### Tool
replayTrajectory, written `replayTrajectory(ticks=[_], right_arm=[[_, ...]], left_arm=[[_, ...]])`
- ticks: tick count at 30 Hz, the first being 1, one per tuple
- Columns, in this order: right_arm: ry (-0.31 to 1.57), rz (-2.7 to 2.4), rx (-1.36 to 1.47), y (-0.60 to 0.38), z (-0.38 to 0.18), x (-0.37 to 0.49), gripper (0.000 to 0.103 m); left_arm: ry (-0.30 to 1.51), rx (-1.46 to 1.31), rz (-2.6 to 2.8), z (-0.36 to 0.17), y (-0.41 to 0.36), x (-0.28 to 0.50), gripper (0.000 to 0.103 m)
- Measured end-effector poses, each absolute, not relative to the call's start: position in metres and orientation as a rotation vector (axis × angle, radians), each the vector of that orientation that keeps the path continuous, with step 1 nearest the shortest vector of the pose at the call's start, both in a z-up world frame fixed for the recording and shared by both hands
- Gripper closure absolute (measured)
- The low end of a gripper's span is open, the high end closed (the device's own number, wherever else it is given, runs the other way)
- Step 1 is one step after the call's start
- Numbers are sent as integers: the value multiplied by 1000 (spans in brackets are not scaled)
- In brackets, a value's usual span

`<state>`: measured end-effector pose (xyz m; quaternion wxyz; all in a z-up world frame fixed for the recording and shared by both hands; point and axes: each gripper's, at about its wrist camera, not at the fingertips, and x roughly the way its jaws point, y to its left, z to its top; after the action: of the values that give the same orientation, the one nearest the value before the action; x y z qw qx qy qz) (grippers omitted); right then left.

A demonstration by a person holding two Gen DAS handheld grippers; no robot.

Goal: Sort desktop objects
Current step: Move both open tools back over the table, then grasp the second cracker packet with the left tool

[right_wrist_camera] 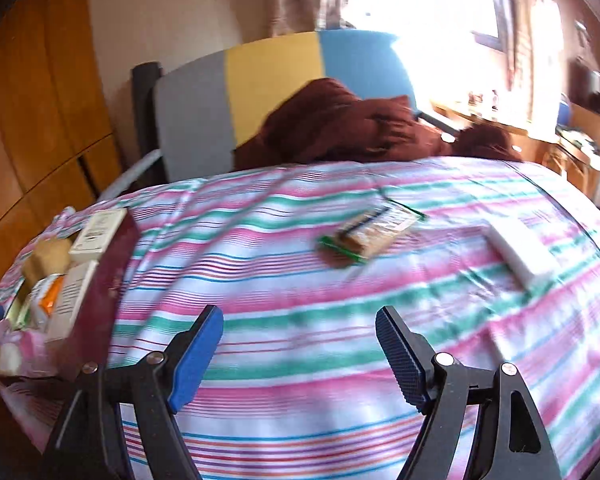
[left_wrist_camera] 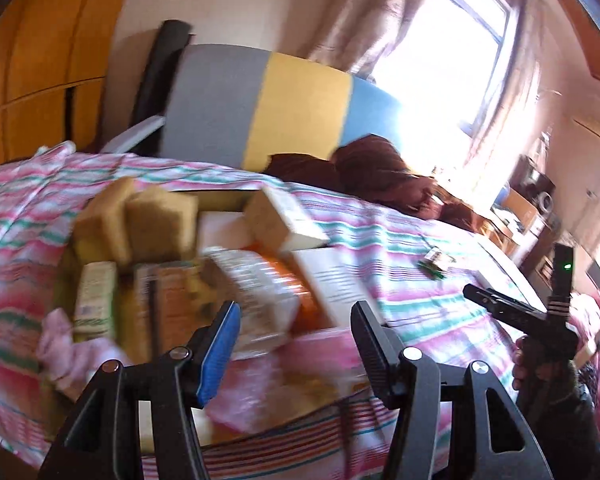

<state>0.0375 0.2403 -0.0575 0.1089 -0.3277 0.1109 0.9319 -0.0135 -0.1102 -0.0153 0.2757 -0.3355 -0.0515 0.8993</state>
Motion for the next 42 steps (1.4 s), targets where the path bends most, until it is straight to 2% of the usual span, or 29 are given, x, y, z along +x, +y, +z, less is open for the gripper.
replayTrajectory(ticks=[7, 14, 18, 31, 42], right_arm=[[471, 2486, -870, 330, -80, 79, 23], [507, 2486, -810, 354, -95, 87, 22], [619, 2518, -800, 365, -105, 87, 22], [748, 2612, -750, 371, -111, 91, 7], [772, 2648, -742, 372, -113, 90, 1]], left_arm=[[66, -904, 2203, -2, 12, -10, 44], [237, -960, 2067, -17, 131, -23, 44], [340, -970, 2036, -29, 177, -34, 44], [544, -980, 1973, -58, 267, -89, 44], [602, -982, 1889, -82, 305, -116, 44]])
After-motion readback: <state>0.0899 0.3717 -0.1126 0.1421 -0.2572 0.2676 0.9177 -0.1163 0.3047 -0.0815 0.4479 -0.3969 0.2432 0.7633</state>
